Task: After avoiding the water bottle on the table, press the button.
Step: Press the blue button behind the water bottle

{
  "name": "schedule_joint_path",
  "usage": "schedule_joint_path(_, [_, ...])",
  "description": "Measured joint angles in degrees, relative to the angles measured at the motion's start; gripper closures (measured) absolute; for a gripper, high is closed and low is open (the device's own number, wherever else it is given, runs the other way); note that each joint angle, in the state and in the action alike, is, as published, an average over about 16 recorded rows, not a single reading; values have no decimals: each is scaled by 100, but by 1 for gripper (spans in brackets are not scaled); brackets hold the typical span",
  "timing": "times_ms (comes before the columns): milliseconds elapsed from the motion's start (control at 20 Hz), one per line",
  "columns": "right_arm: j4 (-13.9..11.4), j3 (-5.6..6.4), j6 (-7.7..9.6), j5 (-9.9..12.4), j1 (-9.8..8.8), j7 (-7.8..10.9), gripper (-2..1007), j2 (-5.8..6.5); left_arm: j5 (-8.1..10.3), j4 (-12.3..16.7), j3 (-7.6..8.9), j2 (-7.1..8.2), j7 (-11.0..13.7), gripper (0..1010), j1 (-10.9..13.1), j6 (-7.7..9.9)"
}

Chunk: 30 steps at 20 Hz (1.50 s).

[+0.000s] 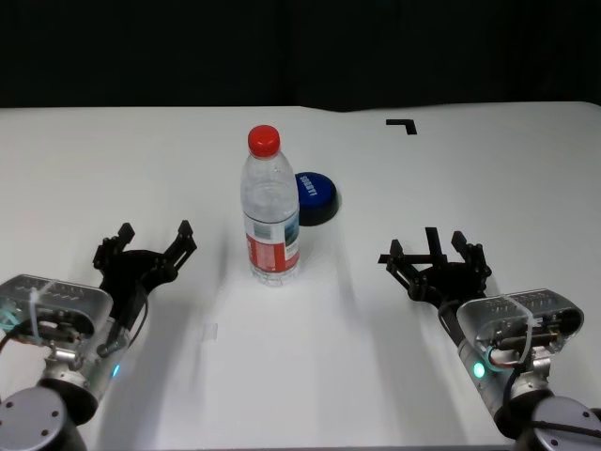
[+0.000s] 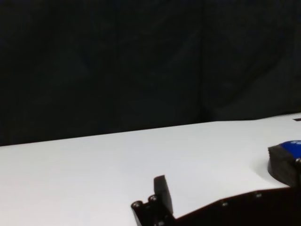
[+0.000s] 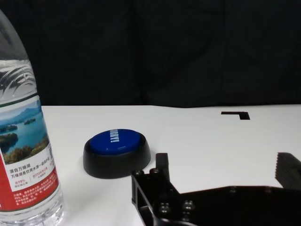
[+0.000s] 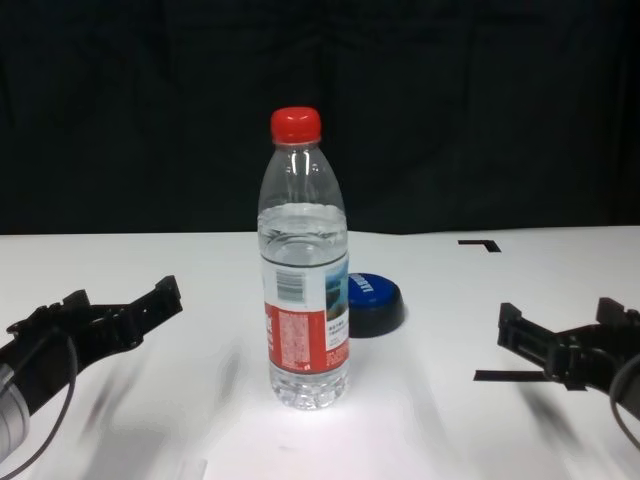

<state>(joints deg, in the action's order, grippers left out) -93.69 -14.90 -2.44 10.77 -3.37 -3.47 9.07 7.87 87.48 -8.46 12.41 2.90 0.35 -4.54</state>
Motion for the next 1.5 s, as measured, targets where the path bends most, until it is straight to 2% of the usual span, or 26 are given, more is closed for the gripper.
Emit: schedule_joint_path(1500, [0,0,0,0,0,0,2,0,0,0,0,0,0,7,0,0])
